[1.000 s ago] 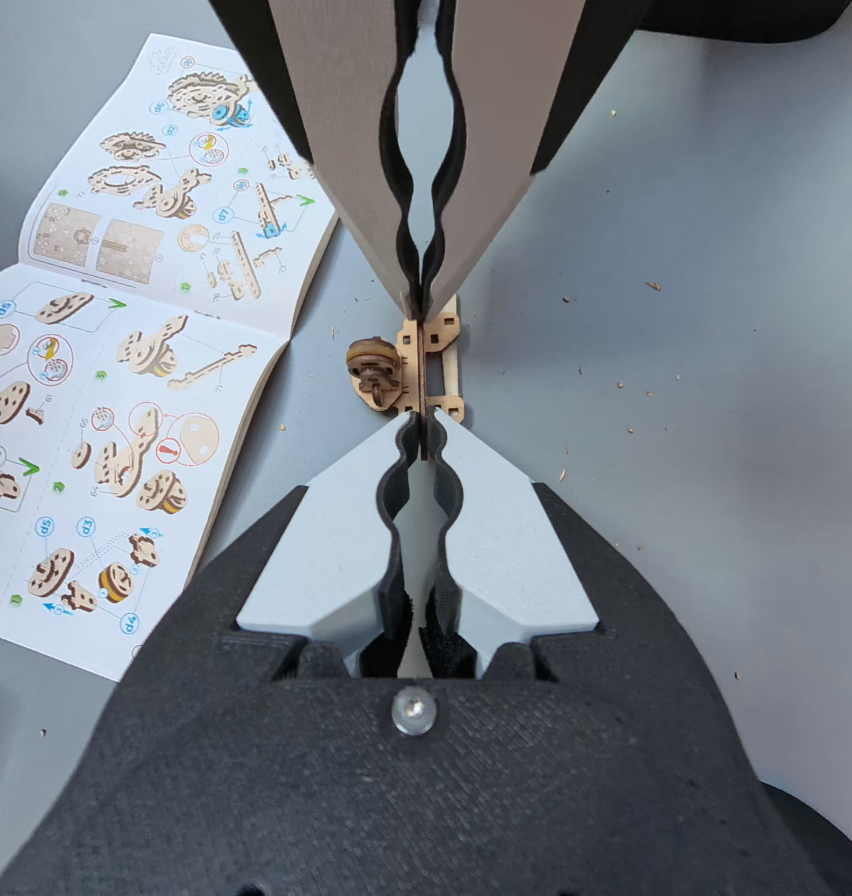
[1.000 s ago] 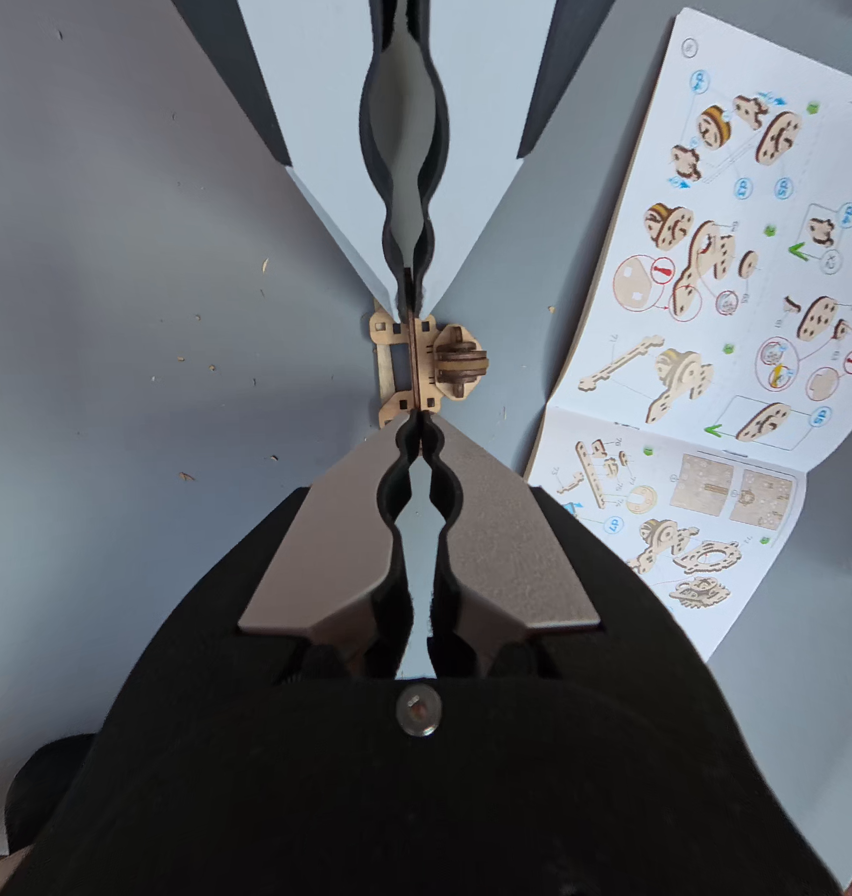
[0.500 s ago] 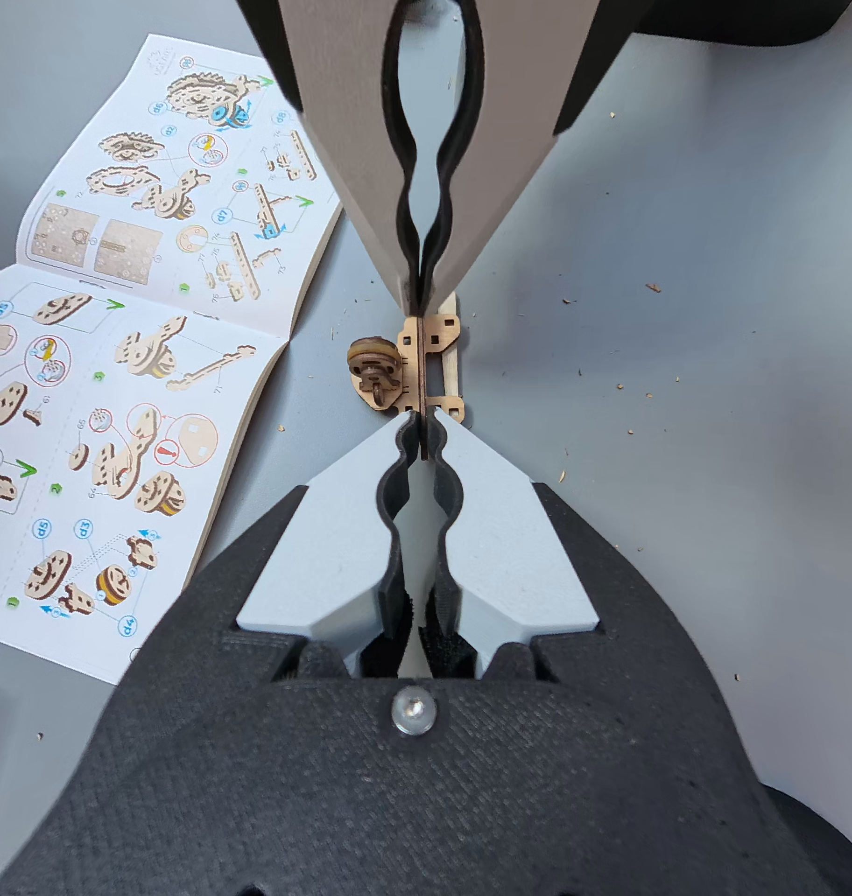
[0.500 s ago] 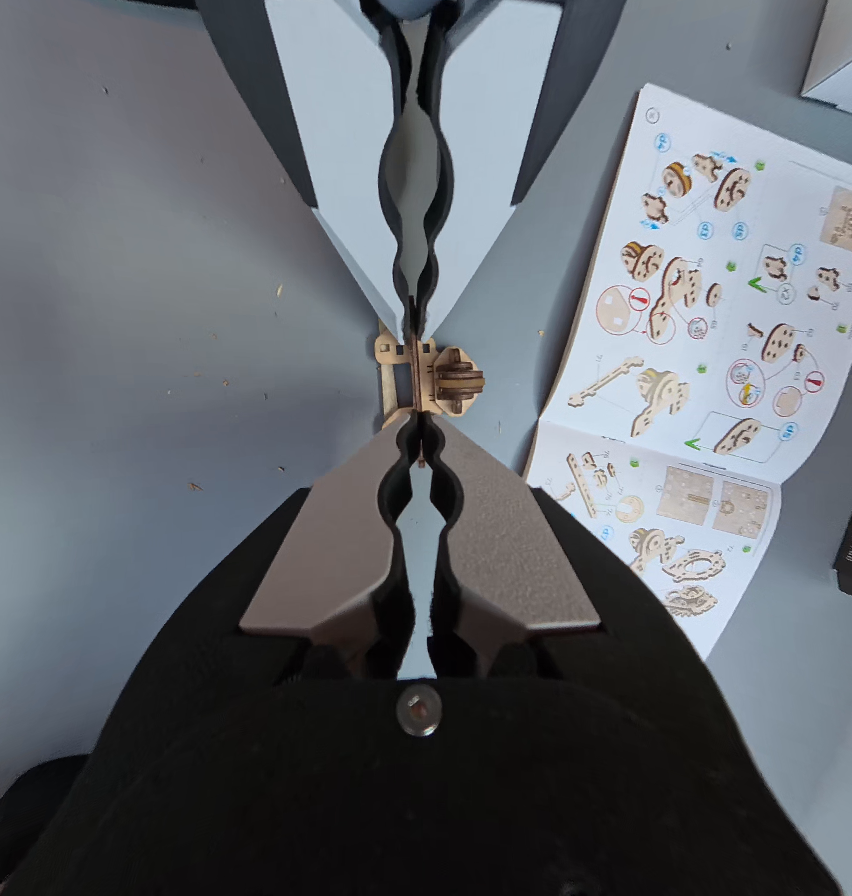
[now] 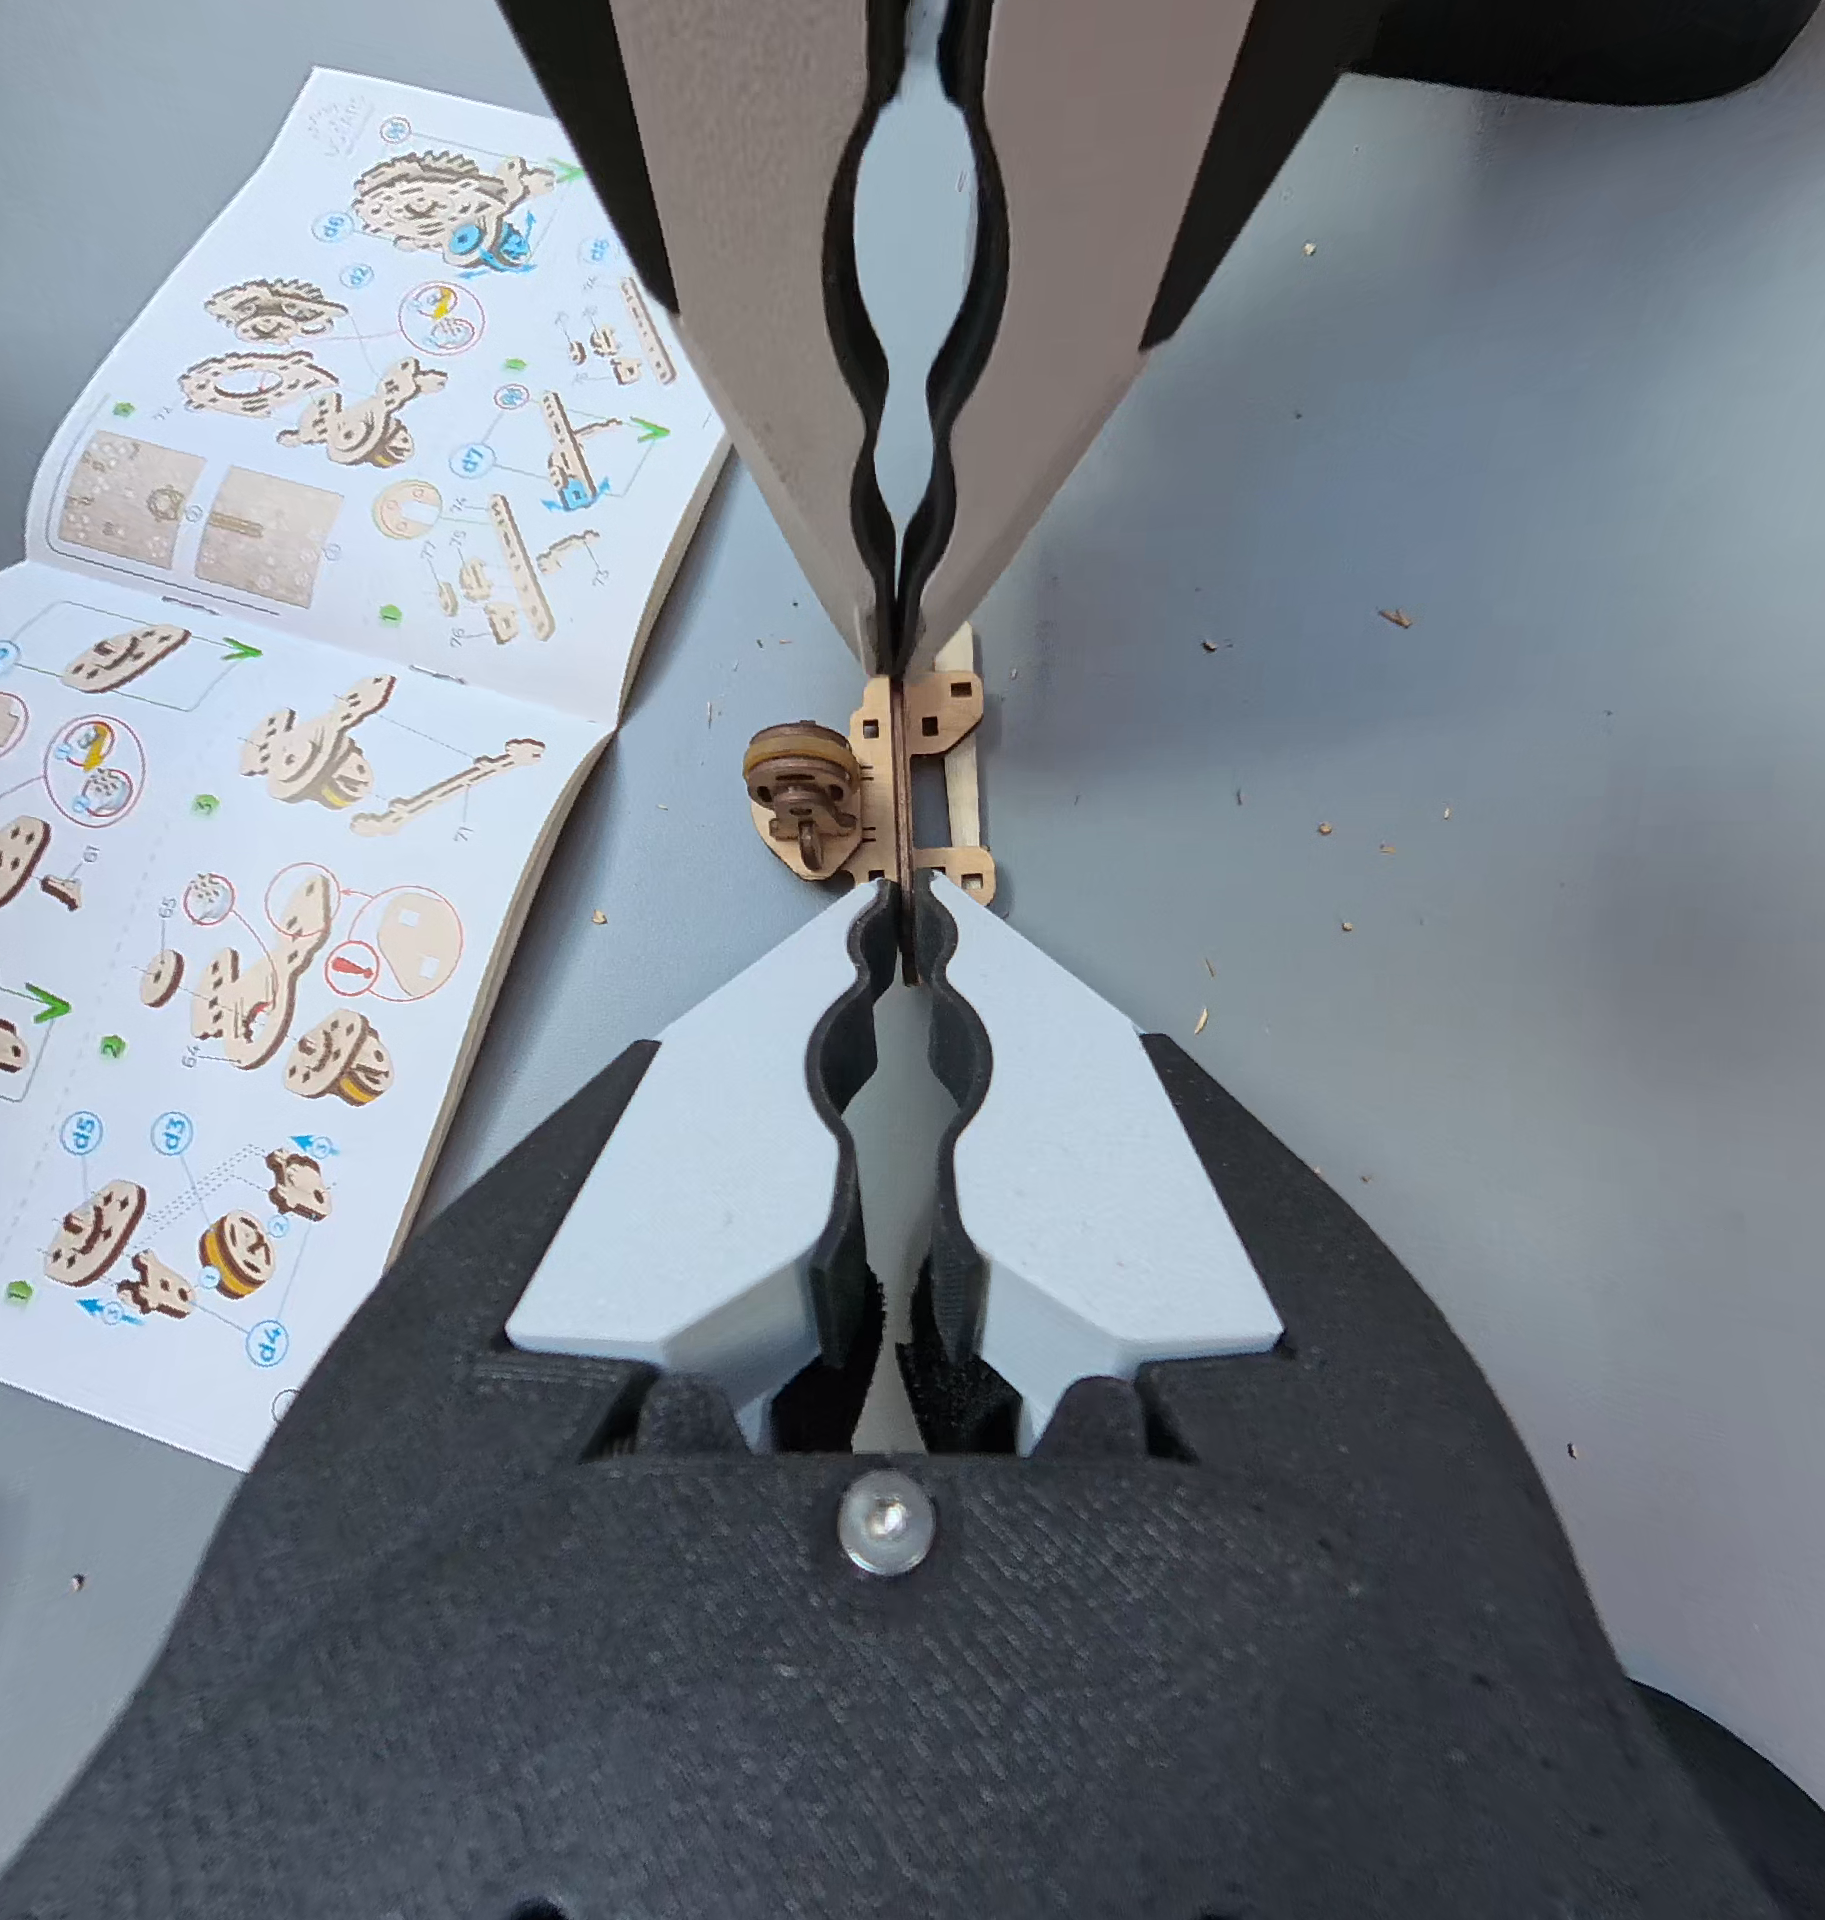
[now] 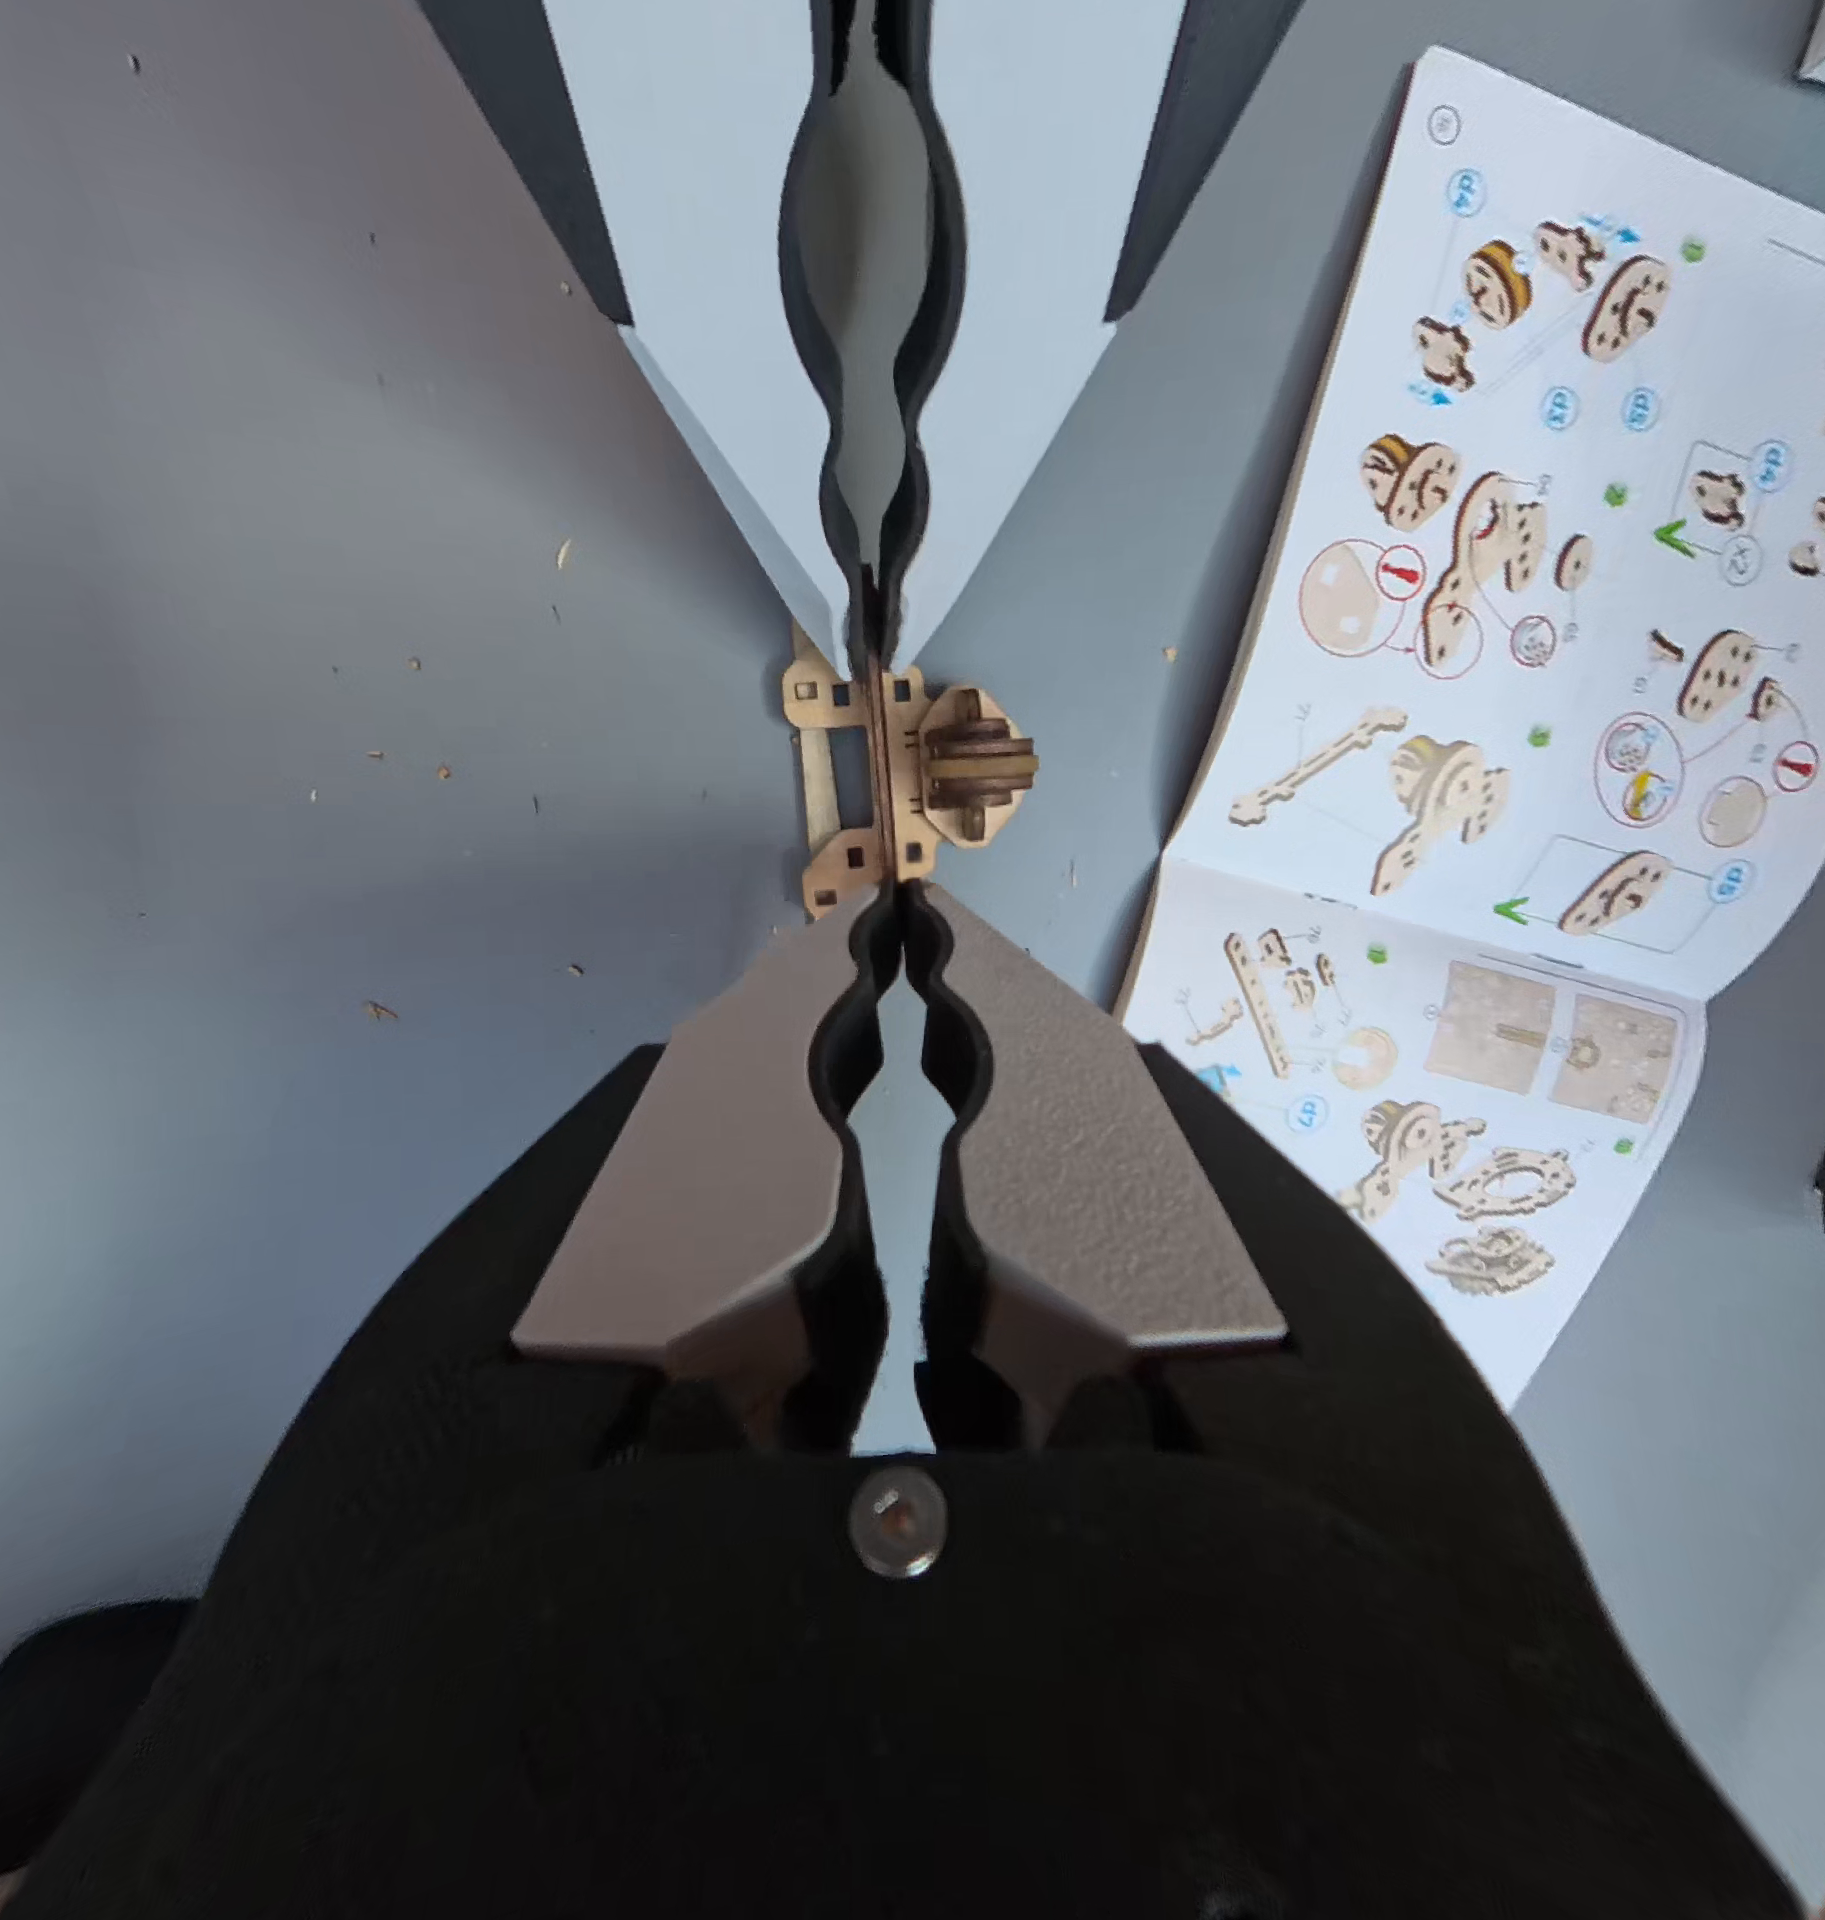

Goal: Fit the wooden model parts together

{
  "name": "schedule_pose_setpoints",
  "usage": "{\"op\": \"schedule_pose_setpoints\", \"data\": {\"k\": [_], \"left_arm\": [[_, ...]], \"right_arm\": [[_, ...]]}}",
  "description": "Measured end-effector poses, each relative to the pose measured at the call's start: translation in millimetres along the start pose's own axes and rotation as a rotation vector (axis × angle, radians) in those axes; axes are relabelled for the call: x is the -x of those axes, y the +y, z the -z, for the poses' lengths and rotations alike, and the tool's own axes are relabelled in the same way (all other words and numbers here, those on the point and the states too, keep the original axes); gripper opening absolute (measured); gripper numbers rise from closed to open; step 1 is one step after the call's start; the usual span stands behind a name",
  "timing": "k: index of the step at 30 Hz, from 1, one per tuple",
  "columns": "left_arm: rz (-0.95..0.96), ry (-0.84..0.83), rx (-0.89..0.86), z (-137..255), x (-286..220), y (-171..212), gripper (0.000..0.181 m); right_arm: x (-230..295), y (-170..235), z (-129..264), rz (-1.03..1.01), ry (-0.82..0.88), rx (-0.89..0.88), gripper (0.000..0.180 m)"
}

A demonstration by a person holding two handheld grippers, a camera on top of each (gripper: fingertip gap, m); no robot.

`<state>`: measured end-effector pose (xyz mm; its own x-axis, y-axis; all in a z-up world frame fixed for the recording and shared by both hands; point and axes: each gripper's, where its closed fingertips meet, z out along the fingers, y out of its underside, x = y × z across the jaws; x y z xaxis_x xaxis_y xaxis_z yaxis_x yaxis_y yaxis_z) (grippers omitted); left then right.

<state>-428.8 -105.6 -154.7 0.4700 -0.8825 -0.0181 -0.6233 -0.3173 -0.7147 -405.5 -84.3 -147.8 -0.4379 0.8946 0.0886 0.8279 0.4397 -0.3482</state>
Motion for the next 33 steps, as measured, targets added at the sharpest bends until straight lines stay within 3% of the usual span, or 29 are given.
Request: {"op": "schedule_pose_setpoints", "data": {"k": [33], "left_arm": [[-0.005, 0.0, 0.0, -1.2, -0.7, -1.0, 0.001]], "right_arm": [[3.1, -13.1, 6.4, 0.003, 0.014, -0.077, 0.005]]}}
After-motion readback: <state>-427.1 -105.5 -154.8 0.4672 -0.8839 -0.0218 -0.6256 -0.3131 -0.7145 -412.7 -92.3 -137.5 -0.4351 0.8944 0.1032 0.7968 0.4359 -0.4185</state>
